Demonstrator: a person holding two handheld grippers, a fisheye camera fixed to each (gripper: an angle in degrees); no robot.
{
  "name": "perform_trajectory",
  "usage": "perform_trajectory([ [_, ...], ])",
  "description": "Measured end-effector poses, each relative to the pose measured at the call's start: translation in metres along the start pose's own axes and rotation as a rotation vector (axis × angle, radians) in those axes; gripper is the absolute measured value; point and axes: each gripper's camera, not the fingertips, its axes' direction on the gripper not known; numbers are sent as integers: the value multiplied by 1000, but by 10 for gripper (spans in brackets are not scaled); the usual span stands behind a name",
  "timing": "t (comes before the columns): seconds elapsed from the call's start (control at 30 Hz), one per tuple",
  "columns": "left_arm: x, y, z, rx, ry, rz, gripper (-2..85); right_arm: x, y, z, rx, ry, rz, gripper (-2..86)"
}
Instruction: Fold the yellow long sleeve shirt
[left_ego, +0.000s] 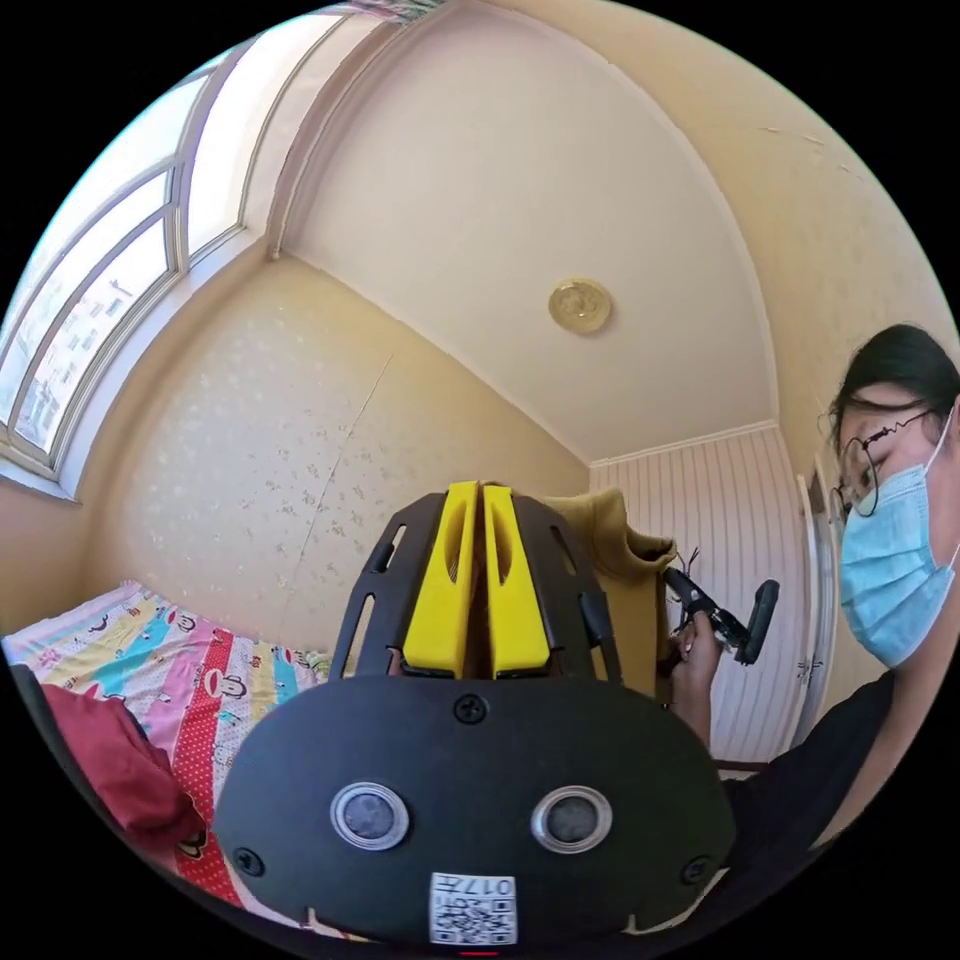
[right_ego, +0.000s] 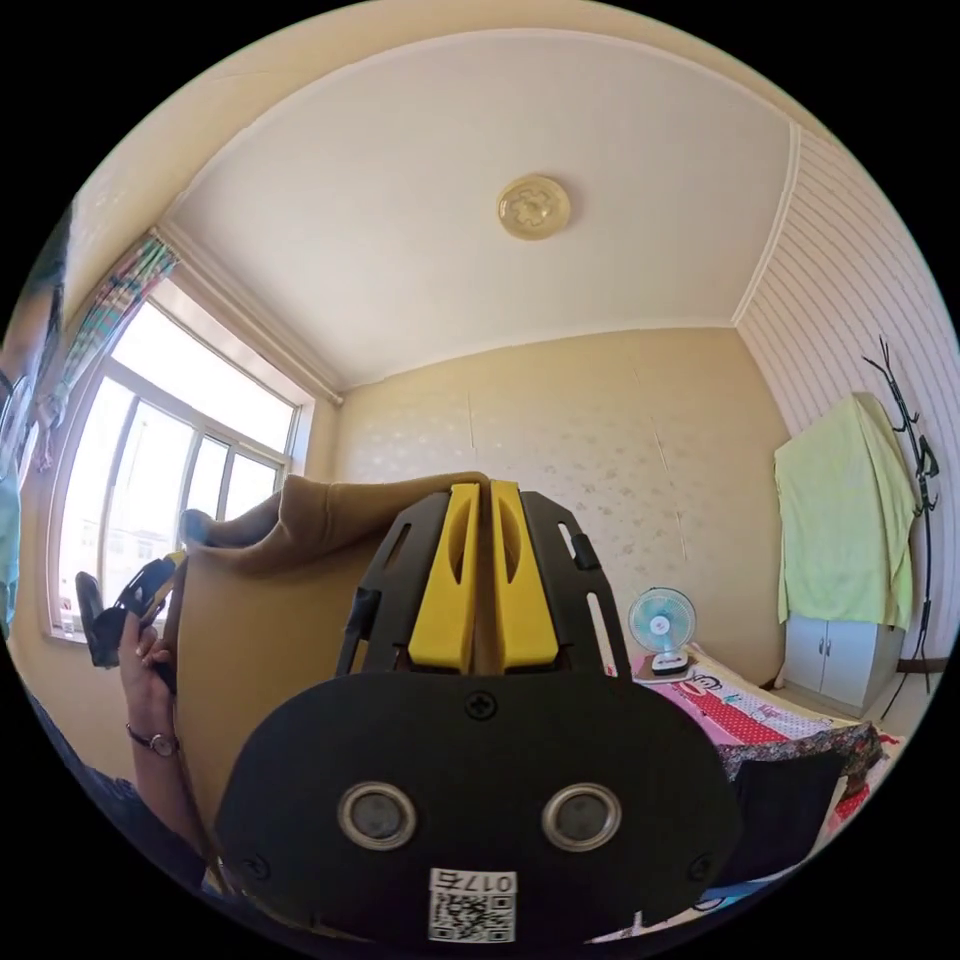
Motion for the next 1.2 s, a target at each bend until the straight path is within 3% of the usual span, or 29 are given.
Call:
perform_trajectory([
  [0.1,-51,9,68,-68,-42,-16,-9,6,6,105,-112,71,-48,27],
  [0.27,-186,75,234,-380,-216,-29,2,33,73,333,-420,147,-195,33],
  [0.33,-242,123,281,-533,-263,-68,17,59,147,448,-683,157,-233,41],
  [0.43,-318,209,307,-780,-330,-240,43,99,253,523,-1060,90,-149,52],
  [0.57,-338,293,259,-935,-329,-296,51,124,324,497,-1195,89,-162,69],
  [0.67,-322,325,208,-1049,-370,-263,67,146,356,426,-1261,119,-159,82],
  [0.8,-307,335,146,-1122,-475,-276,92,190,365,320,-1404,233,-65,113],
  [0.9,-315,341,126,-1253,-572,-331,103,225,369,286,-1594,200,-19,119],
  [1.0,-329,340,145,-1422,-545,-260,66,251,325,304,-1677,177,-51,61],
  [1.1,-351,315,182,-1660,-496,-223,39,283,243,336,-1565,332,-114,35],
  [1.2,-360,235,189,-1531,-680,-79,36,326,168,351,-1447,503,-5,42],
])
